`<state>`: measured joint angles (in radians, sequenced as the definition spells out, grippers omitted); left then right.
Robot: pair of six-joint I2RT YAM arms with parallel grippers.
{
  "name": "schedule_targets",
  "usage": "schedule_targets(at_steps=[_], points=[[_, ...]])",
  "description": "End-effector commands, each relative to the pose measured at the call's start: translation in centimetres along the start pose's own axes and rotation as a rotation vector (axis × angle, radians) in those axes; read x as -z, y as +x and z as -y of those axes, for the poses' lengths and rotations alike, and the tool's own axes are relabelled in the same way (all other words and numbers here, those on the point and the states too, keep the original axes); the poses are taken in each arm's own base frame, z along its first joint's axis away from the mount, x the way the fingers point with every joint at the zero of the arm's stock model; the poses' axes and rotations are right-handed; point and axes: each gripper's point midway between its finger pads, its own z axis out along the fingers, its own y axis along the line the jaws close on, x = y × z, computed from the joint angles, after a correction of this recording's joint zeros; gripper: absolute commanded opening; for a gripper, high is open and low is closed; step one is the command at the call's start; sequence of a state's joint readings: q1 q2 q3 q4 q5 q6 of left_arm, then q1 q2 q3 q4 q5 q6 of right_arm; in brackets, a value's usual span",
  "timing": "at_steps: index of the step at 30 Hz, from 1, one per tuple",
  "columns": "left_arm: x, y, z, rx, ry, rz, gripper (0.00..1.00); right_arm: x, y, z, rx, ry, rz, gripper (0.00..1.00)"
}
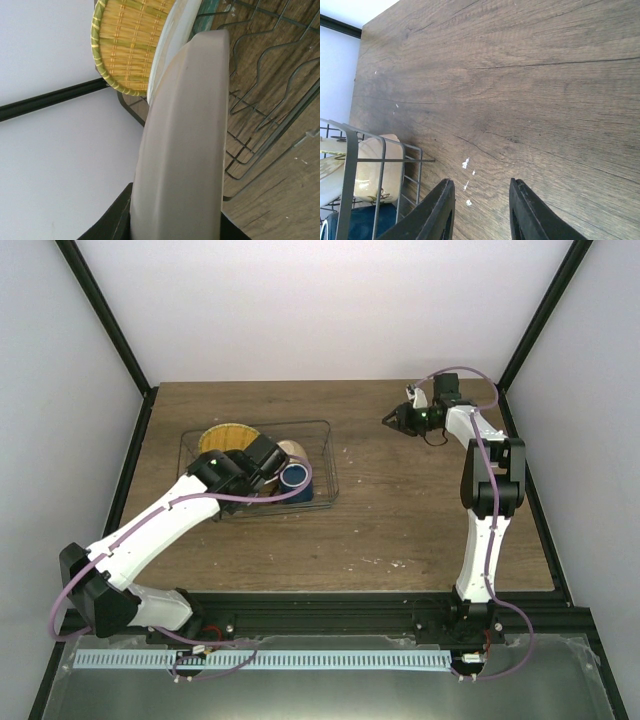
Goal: Load the mixed dishes into the dish rack
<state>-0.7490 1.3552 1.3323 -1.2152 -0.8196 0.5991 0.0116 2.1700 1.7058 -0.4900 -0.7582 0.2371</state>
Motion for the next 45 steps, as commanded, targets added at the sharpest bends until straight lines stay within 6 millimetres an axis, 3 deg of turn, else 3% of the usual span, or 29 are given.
schedule_targets(at_steps=[1, 10, 25, 34, 42, 45], points=[[0.7, -0.3, -3.1, 0.011, -0.141, 0.012, 0.00, 0.4, -1.0, -0.3, 0.010, -0.016, 0.025, 0.32], [-1.2, -1.7, -1.0, -0.083, -0.109, 0.006, 0.00, 0.1, -0.1, 0.3, 0.002, -0.006, 0.018, 0.32], [-3.2, -2.9, 0.8, -0.171, -0.099, -0.010, 0.00, -0.2, 0.9, 0.9, -0.003, 0.000, 0.002, 0.32], [-4.9, -4.6, 3.9, -0.206, -0.023, 0.004, 0.00, -0.4, 1.7, 1.1, -0.011, -0.006, -0.006, 0.32], [-6.2, -6.0, 5.1, -0.216, -0.005, 0.003, 0.00, -0.4, 2.3, 1.2, -0.013, -0.004, -0.012, 0.32], [-6.6, -6.1, 5.4, -0.225, -0.006, -0.005, 0.05, -0.4, 2.4, 1.3, -0.011, -0.002, -0.016, 0.33]])
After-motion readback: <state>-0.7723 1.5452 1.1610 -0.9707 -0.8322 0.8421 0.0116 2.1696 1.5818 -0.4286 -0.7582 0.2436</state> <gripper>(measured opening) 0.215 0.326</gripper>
